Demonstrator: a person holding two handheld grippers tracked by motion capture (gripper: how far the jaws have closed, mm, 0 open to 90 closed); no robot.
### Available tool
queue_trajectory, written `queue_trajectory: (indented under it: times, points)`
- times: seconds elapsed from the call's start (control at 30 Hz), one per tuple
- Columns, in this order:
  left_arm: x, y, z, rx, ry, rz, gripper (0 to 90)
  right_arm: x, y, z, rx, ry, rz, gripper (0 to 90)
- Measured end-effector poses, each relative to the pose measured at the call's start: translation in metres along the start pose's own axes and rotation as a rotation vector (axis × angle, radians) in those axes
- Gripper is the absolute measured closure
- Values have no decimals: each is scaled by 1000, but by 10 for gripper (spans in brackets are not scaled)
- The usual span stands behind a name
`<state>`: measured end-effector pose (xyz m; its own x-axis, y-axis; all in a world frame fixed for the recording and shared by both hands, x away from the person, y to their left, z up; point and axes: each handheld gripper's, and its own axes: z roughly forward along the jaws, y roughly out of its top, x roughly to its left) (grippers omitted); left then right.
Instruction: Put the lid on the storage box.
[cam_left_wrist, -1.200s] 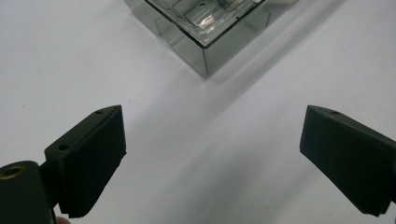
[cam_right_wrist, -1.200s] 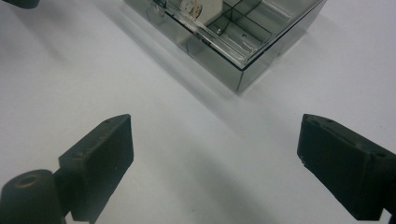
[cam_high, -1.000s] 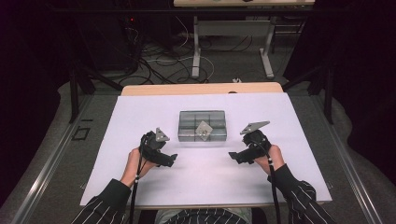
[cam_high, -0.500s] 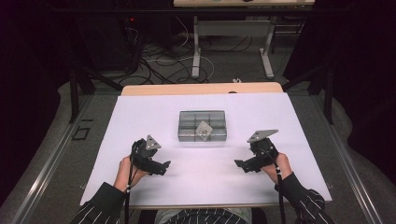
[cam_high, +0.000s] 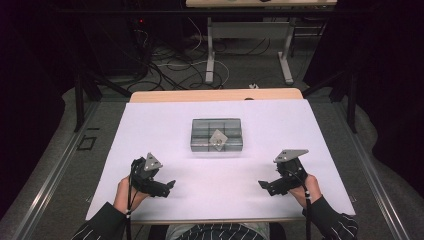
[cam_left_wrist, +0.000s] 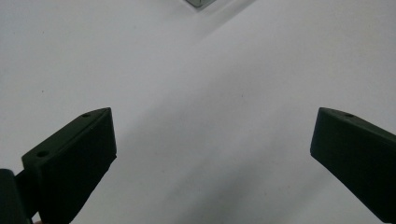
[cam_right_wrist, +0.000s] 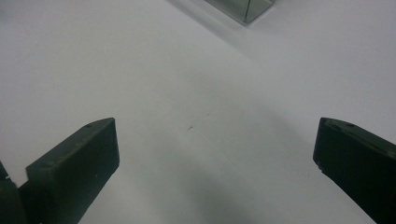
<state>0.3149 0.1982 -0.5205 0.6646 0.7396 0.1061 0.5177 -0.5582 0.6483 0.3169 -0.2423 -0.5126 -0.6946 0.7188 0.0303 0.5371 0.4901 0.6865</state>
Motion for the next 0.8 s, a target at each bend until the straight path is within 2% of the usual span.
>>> queue_trajectory:
  times: [0.07,0.23,0.27,0.37,0.47,0.5,0.53,0.6,0.7,0.77,0.8]
  points:
    - [0,-3,-2,7,-3,-6,3,-1,-4,-2,-19,-4,-2,0]
    - [0,-9,-6,-6,-4,-6,3,-1,-13,-9,-19,-12,15,0]
    - [-1,-10,-6,-1,-6,-12,3,-1,-16,-9,-33,-11,15,0]
    - [0,-14,-8,6,-11,-15,3,-1,-22,-11,-29,-13,18,0]
    - [0,-18,-10,-1,-7,-18,3,0,-28,-12,-38,-29,23,0]
    - [0,-19,-11,-4,-8,-18,3,0,-29,-14,-24,-25,20,0]
    - [0,-21,-11,-7,-5,-22,3,1,-31,-14,-35,-31,27,0]
    - [0,-22,-13,0,-11,-23,3,2,-34,-16,-20,-35,32,0]
    - [0,-25,-15,-13,-8,-26,3,3,-38,-18,-23,-45,22,0]
    - [-1,-26,-17,-5,-10,-29,3,4,-40,-19,-29,-50,26,0]
    - [-1,-27,-17,-13,-8,-29,3,4,-40,-21,-16,-45,19,0]
